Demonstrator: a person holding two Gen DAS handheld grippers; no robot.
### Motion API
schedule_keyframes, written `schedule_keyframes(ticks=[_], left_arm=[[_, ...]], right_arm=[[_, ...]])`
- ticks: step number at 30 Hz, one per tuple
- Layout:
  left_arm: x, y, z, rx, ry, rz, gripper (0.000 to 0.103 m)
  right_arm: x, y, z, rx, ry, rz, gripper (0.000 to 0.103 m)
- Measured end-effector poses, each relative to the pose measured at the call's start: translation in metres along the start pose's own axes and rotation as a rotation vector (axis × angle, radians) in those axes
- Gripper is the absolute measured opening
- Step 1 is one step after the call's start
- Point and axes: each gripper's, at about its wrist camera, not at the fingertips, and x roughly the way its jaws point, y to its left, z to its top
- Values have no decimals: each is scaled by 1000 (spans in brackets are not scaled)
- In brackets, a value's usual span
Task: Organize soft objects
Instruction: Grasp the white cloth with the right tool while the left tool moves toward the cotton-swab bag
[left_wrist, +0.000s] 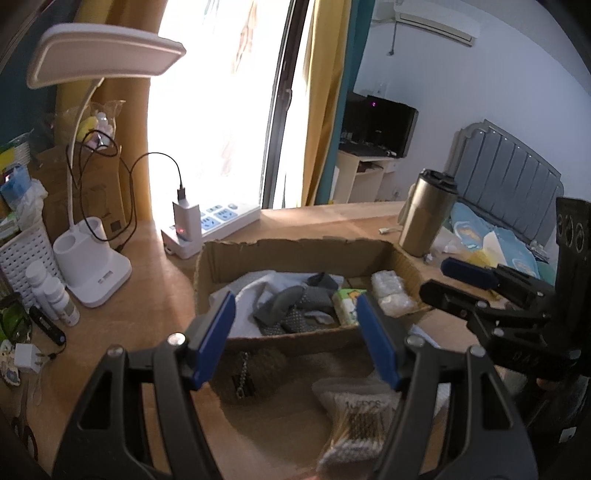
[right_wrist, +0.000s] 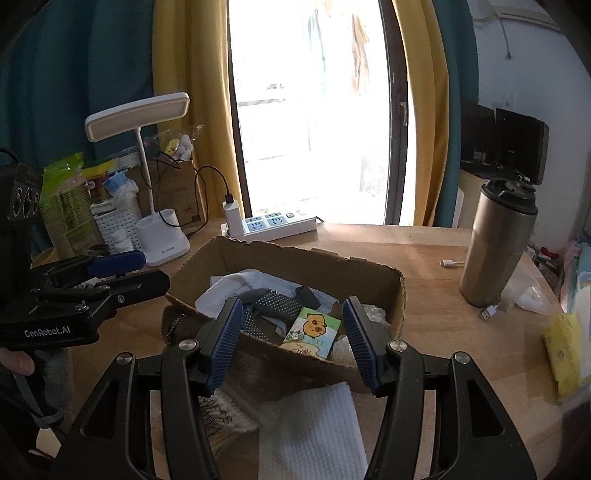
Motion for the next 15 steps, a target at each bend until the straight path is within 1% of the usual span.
schedule_keyframes(ticks=[5,8,10,12,14,15], left_arm=[[-12,-5,-6,7,-10,-6,70],[-17,-9,-12,5,-16,-8,70],[-18,-10,-17,-1,-11,-5,70],[-19,-11,-23,-13,-1,-7,72],[-19,-13,-29,-17,8,-10,79],[-19,-14,-32,-18,10,-12,80]], right_arm=[[-12,3,-5,0,-7,-8,61],[-18,2,-11,7,-5,-15,67],[-21,2,-16,7,1,-21,68],[-23,2,-22,8,11,-24,68],[-24,0,-28,10,23,-27,69],[-24,0,-31,12,27,-28,69]])
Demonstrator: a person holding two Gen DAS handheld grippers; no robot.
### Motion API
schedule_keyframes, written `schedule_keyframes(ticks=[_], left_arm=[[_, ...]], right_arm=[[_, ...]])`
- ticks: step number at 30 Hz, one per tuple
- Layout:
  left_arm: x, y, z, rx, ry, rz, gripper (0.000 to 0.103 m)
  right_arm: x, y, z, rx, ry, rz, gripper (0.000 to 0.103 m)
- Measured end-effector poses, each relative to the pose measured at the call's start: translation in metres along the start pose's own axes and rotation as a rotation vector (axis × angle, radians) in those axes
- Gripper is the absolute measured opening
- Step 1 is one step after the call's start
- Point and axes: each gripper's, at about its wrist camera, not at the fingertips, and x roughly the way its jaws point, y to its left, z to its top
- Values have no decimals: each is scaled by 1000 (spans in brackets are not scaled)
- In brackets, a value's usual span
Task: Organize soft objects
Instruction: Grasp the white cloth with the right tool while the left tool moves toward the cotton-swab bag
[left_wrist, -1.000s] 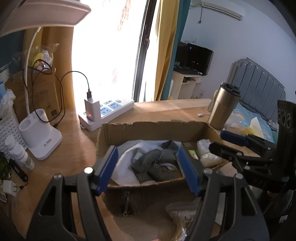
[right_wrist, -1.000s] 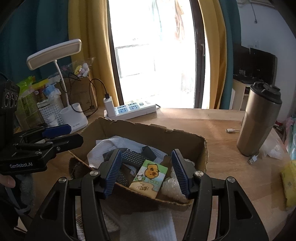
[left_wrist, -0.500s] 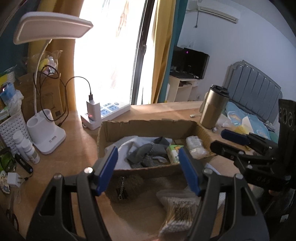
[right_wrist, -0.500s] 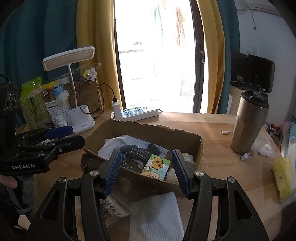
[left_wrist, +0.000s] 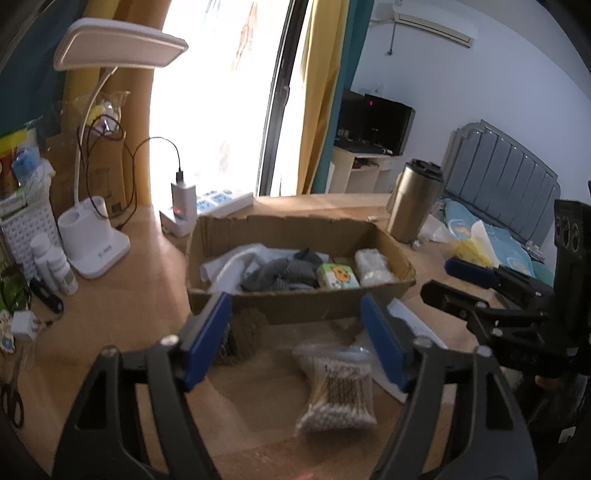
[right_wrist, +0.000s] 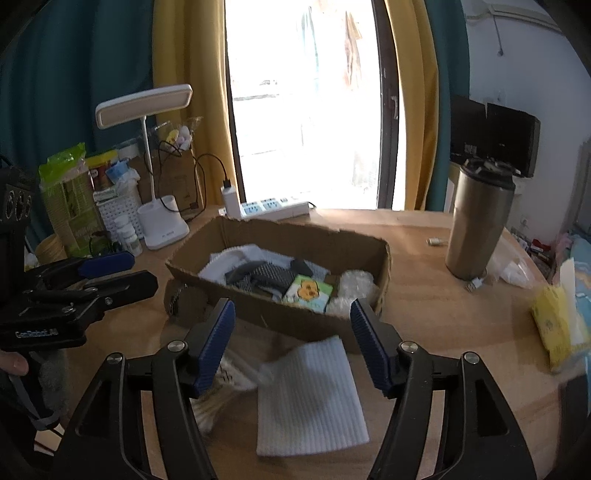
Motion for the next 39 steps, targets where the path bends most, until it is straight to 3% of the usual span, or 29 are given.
schedule_keyframes(ticks=[17,34,39], left_arm=[[11,-6,-38,-18,76,18,81],[18,-9,-44,-15,109,-14,81],[18,-11,-46,-13,116,-15,81]], right_arm=[[18,-7,-46,28,112,-5,69],[49,-8,-68,30,263,-63,68],[50,-5,-73,-6,276,-98,39]])
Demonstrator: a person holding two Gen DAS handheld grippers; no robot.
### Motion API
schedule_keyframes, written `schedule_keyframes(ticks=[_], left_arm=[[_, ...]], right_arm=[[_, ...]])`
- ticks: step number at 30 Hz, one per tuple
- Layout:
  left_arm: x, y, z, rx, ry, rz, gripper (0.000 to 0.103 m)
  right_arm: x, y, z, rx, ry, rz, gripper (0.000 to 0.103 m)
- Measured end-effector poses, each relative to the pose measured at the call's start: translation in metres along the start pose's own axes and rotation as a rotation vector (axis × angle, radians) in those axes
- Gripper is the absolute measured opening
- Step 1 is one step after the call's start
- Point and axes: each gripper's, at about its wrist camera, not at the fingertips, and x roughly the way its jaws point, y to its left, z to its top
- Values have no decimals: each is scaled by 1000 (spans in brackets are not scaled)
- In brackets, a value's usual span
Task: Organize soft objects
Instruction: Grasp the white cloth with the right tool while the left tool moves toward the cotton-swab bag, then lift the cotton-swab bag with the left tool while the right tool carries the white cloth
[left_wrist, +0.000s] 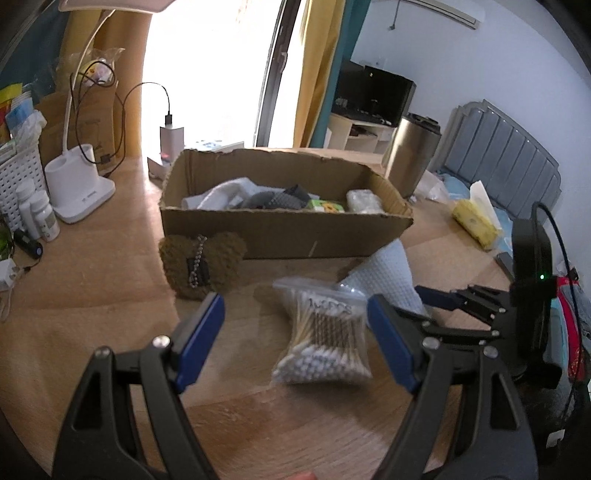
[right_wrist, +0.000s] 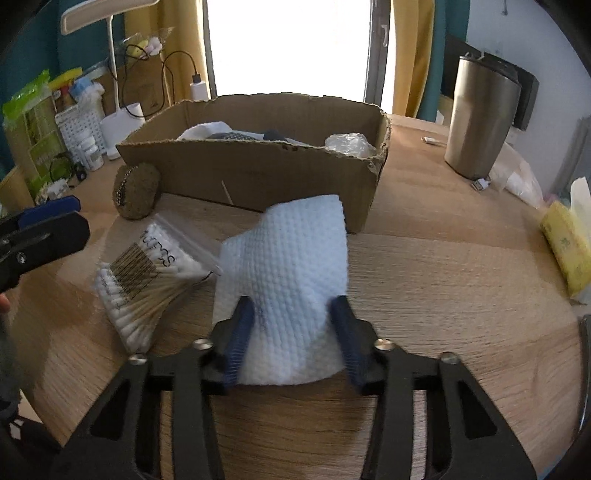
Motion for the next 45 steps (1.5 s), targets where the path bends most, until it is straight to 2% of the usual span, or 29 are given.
schedule_keyframes(ticks=[3,6,12,17,29,35,40,43,45], left_arm=[[-1,-2,1,8,-2,1,81],[-1,-5,0,14,1,3,81],[5,-15,-1,33,19,1,81],[15,-24,-2,46,44,2,81],[47,-34,-6,72,117,36,81],[64,-34,-11,84,170,65,81],[70,-36,-16,106,188,61,80],[67,-39,-16,124,179,46,56],[65,-39,-15,131,179,44,53]], right_arm=[[-2,-3,-2,-2,-5,9,19],[-8,-6,-4,3,-21,26,12],[-36,-18,-4,26,-116,81,10],[-59,-36,-1,67,-196,88,10],[-54,-79,-9,142,-194,65,10],[-48,-83,-10,152,-187,75,10],[-47,-83,-10,152,-187,77,10],[-47,-83,-9,150,-189,77,10],[-48,-82,-8,147,-191,76,10]])
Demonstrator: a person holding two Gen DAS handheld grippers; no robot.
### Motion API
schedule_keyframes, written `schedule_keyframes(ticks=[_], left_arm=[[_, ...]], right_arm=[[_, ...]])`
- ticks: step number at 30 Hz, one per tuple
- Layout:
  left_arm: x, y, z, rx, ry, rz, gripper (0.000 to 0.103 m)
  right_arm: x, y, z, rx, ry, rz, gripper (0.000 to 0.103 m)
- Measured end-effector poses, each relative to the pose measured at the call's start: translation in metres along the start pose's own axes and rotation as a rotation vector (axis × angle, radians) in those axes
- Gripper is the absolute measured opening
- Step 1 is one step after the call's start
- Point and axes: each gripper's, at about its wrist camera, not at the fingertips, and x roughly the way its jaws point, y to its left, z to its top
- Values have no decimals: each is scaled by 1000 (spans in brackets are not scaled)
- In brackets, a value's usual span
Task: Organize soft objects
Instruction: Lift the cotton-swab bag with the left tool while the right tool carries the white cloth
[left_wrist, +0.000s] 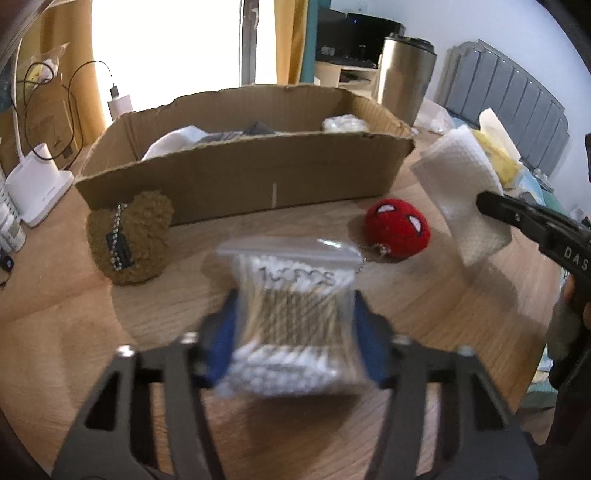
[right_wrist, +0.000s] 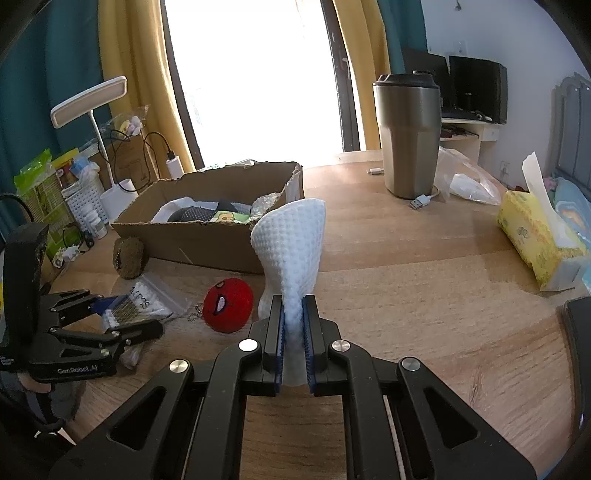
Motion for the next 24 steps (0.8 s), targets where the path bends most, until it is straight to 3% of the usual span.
schedule_keyframes(ticks=[11,24], left_arm=[[-29,3,7,-3,-68,-40,51],[-65,25,22,-38,-163,-28,51]], right_arm=[[-9,13,15,-35,-29,0,10],[-18,32,39,-78,-69,2,10]])
